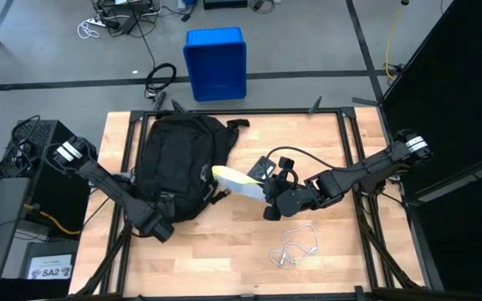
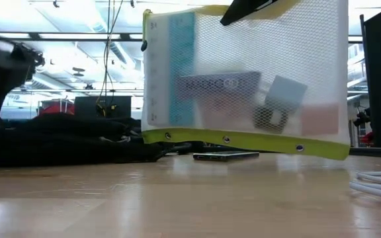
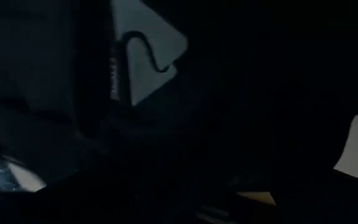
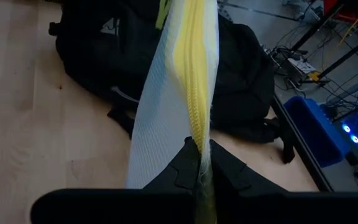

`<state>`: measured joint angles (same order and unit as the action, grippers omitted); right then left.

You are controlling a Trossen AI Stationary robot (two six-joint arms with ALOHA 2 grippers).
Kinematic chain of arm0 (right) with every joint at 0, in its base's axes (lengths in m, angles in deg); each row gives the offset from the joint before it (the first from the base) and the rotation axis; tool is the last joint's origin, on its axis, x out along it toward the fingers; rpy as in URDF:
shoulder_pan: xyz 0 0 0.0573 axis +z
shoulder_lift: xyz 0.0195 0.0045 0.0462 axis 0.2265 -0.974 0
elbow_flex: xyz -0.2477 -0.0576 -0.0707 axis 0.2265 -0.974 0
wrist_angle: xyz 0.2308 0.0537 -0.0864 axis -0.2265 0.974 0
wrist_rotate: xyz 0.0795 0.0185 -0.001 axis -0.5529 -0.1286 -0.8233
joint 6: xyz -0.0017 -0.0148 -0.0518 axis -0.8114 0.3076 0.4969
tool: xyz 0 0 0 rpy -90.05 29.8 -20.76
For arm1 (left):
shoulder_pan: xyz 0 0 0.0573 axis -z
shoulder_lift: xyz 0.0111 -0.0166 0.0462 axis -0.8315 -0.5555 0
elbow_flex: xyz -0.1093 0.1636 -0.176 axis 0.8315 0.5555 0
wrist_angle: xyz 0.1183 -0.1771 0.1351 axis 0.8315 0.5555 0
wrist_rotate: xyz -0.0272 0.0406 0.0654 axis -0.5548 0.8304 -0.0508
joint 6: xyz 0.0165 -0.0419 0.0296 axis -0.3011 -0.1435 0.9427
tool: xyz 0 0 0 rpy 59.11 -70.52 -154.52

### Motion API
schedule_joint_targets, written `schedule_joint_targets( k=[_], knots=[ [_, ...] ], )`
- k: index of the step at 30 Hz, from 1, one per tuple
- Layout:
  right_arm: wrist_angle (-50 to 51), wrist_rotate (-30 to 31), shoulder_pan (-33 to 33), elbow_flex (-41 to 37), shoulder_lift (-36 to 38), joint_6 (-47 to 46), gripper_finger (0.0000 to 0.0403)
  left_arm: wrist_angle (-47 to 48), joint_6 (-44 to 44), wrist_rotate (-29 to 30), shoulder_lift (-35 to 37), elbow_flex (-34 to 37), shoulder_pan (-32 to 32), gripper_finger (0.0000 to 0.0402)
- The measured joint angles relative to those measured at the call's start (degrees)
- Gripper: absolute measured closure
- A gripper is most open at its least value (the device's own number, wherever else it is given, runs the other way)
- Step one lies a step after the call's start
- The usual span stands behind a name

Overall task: Unpack backpack
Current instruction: Put the zip lock bag into the backpack

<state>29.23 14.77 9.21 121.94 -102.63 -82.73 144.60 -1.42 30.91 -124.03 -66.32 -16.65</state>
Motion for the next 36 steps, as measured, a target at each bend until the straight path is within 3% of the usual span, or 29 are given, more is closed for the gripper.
schedule_joint_targets(
  k=[4,7,10,15,16,21,28,36],
  knots=[
    [-0.2,0.0,-0.2,0.0,0.0,0.2,0.0403,-2.7,2.1,4.4,0.1,3.0,-0.8,0.0101],
    [-0.2,0.0,-0.3,0.0,0.0,0.2,0.0403,-3.0,2.2,9.2,0.0,3.3,-1.7,0.0132],
    [-0.3,0.0,-0.4,0.0,0.0,0.2,0.0403,-3.4,2.1,12.0,0.0,3.3,-2.8,0.0197],
    [-0.4,0.0,-0.4,0.0,0.0,0.2,0.0403,-5.3,1.5,12.8,0.0,3.3,-5.0,0.0363],
    [-0.4,0.0,-0.4,0.0,0.0,0.2,0.0403,-6.1,1.1,12.7,0.0,3.1,-5.4,0.0381],
    [-0.4,0.0,-0.4,0.0,0.0,0.3,0.0403,-6.4,-1.5,14.3,0.0,-1.5,-5.7,0.0396],
    [-3.6,0.0,1.3,0.5,0.0,5.2,0.0403,3.1,-5.6,28.3,0.0,-16.2,-5.1,0.0399],
    [-8.6,-0.2,8.1,6.4,0.1,13.3,0.0402,11.0,-5.9,38.9,0.0,-31.7,-5.1,0.0400]
  ],
)
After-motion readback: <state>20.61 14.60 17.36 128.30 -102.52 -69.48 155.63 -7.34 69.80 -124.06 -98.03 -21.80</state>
